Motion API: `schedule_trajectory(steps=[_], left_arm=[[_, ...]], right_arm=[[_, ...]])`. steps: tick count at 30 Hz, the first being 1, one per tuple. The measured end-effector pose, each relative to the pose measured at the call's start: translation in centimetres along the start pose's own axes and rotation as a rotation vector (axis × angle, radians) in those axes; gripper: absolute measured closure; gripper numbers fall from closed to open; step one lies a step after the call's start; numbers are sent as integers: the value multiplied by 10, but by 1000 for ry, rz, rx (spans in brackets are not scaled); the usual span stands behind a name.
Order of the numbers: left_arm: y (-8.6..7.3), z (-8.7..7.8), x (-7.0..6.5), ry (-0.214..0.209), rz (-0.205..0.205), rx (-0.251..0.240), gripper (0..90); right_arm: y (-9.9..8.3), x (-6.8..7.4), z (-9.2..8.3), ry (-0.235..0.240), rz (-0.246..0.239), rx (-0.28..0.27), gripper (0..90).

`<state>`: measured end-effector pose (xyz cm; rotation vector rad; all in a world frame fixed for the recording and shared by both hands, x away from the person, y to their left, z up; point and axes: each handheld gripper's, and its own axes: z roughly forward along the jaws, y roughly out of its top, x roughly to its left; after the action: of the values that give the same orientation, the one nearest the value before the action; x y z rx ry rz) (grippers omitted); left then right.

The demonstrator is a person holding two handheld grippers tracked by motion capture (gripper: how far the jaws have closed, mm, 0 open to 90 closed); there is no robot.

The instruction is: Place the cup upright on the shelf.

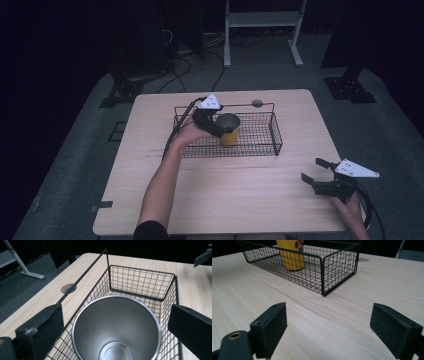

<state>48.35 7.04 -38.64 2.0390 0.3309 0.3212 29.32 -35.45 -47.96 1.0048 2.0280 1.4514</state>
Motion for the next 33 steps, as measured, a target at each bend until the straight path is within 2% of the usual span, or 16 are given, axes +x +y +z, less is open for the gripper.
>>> schedule_trajectory(steps=[7, 13, 20, 26, 33], left_arm=[[7, -14, -8, 7, 14, -25, 0], [7, -26, -15, 5, 4, -63, 0], [7, -31, -21, 9, 6, -74, 0], [3, -35, -23, 18, -20, -87, 0], [2, -40, -30, 23, -8, -103, 0]], right_arm=[[0, 0, 1, -8, 0, 3, 132], [0, 1, 1, -11, -3, 5, 132], [0, 1, 1, -13, -3, 6, 131], [0, 1, 1, -12, -2, 7, 132], [0, 1, 1, -11, -2, 7, 131]])
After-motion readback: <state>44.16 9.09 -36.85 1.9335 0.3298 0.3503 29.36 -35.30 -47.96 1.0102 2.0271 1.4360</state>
